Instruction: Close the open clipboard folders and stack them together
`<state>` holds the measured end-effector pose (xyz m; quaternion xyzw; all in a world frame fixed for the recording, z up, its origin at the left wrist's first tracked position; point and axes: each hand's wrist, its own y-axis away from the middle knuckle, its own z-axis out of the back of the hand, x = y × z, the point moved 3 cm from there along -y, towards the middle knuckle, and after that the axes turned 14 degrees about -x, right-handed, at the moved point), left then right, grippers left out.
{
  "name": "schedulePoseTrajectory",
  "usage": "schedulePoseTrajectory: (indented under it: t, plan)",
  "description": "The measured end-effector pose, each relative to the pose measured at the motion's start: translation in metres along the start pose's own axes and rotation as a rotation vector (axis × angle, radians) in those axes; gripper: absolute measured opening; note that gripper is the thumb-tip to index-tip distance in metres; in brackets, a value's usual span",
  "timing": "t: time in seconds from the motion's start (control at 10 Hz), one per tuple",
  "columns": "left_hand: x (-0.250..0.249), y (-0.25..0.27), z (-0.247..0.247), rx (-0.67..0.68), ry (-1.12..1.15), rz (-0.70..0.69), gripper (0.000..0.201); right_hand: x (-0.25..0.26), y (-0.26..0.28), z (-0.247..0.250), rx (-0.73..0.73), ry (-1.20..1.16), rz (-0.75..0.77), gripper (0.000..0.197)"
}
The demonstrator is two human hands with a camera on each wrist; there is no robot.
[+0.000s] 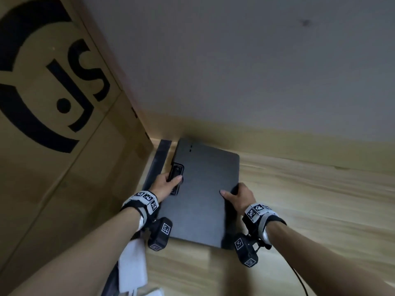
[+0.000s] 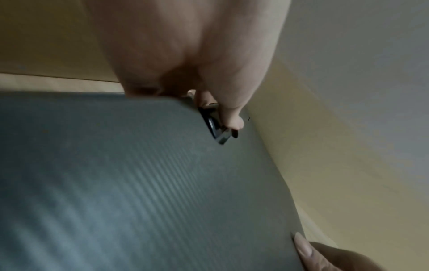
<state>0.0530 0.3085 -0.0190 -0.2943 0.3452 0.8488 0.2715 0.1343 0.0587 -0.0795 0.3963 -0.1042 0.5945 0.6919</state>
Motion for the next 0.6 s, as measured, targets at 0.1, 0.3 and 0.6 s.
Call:
schedulePoseTrajectory:
  t: [0.1, 0.3, 0.6]
  plan:
    - [0.022, -0.032, 0.004, -0.053, 0.038, 0.08, 0.038, 0.018, -0.008, -0.022, 0.035, 0.063, -0.027, 0.058]
    - [0.027, -0.052, 0.01, -0.179, -0.077, 0.089, 0.048, 0.047, -0.017, -0.031, 0.017, 0.274, -0.002, 0.073]
    - [-0.009, -0.043, 0.003, -0.209, -0.335, 0.01, 0.059, 0.037, -0.004, 0.008, 0.044, 0.123, -0.032, 0.041]
